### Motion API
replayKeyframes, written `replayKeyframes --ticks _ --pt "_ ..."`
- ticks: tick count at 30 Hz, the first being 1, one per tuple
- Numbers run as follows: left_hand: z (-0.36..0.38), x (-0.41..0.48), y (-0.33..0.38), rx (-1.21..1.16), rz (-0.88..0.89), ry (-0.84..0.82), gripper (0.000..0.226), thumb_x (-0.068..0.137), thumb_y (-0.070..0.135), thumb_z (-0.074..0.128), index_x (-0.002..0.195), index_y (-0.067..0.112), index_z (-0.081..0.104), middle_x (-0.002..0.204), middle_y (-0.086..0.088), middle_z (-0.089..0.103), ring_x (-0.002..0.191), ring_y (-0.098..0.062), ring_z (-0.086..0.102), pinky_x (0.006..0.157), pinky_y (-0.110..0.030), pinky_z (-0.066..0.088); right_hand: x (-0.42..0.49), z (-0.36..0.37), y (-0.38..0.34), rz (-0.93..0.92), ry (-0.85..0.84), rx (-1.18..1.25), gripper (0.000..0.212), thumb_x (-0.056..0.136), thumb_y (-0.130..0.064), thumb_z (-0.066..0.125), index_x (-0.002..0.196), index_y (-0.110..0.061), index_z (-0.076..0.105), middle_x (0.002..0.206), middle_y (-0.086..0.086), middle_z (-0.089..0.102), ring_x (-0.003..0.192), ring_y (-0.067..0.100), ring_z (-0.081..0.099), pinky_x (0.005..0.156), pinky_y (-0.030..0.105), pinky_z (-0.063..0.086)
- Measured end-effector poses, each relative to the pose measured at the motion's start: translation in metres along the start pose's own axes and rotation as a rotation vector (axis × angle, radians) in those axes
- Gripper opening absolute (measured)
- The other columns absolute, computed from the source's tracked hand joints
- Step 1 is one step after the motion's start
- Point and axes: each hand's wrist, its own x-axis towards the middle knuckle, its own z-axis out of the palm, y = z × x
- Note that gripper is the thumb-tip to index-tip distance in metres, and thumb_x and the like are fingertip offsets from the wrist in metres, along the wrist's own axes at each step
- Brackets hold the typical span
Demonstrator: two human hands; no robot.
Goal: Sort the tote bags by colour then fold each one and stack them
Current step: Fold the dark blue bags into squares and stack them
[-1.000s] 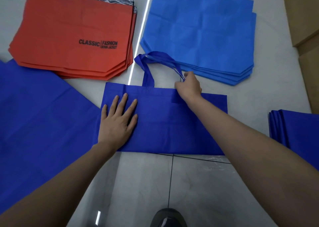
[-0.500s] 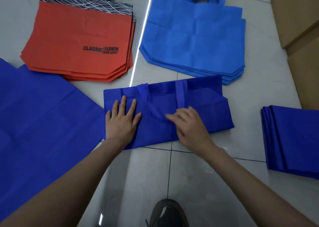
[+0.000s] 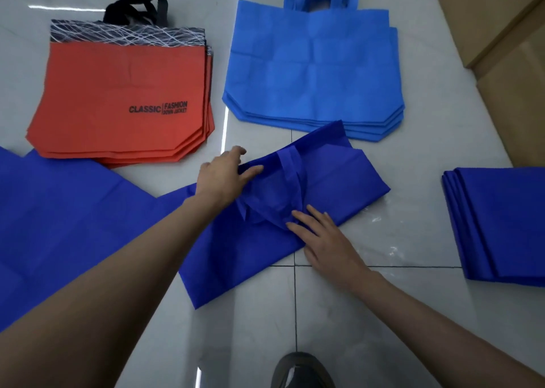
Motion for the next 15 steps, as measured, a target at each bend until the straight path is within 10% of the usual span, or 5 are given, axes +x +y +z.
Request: replayKeyframes --ticks 7,15 --pt "0.011 0.006 -0.006 -0.221 -0.214 -0.208 0.022 0.093 0.031 0.055 0.098 0.010 0.063 0.104 -0.011 0.063 0.089 -0.026 0.057 0.075 -0.036 0.045 0.013 -0.020 0.008 0.074 0.077 -0.064 0.061 0.076 -0.013 0.033 0.135 -0.015 0.046 0.143 0.008 0.046 0.134 0.025 0.031 0.108 0.049 0.027" --pt "0.027 -0.070 -0.025 -0.926 -0.391 -0.178 0.017 0.095 0.024 0.053 0.089 0.010 0.059 0.088 -0.009 0.068 0.073 -0.019 0.064 0.063 -0.028 0.052 0.017 -0.012 -0.018 -0.216 0.033 -0.165 0.081 0.067 0.001 0.047 0.143 -0.022 0.033 0.140 -0.003 0.049 0.135 0.025 0.028 0.112 0.048 0.012"
